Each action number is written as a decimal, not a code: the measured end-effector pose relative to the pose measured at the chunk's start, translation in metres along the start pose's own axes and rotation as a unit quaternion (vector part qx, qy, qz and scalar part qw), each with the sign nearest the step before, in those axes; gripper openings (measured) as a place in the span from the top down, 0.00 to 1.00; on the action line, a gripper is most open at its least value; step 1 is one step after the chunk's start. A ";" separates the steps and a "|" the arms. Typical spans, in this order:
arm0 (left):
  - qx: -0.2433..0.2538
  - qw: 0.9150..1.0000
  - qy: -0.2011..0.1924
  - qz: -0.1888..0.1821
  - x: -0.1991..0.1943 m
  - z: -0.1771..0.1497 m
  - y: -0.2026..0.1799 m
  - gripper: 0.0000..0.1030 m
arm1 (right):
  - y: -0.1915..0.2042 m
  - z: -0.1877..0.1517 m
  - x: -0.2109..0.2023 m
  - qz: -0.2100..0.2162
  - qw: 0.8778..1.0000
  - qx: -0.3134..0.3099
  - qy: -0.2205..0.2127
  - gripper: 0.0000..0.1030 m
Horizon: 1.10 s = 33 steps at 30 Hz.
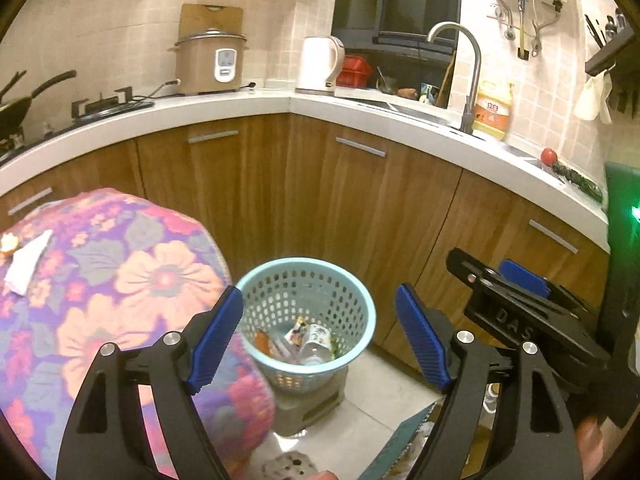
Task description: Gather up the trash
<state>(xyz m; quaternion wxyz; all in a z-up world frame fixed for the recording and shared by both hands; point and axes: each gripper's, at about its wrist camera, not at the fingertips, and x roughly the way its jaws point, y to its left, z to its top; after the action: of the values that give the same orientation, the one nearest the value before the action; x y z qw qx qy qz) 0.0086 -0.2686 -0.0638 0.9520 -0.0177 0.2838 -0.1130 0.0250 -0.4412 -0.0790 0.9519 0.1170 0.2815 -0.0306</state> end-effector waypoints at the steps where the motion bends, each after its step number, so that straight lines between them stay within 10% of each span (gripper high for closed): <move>1: 0.000 1.000 -0.001 0.001 -0.004 0.000 0.004 0.24 | 0.007 -0.003 -0.006 -0.007 1.000 -0.005 -0.005 0.31; 33: -0.024 0.999 -0.028 0.016 -0.064 0.005 0.091 0.20 | 0.088 -0.029 -0.054 -0.031 0.999 -0.038 -0.024 0.28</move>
<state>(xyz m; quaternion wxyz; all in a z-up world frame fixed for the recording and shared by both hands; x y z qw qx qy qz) -0.0226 -0.1661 -0.0339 0.9606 -0.0389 0.2602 -0.0901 -0.0246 -0.3495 -0.0558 0.9609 0.0716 0.2625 -0.0520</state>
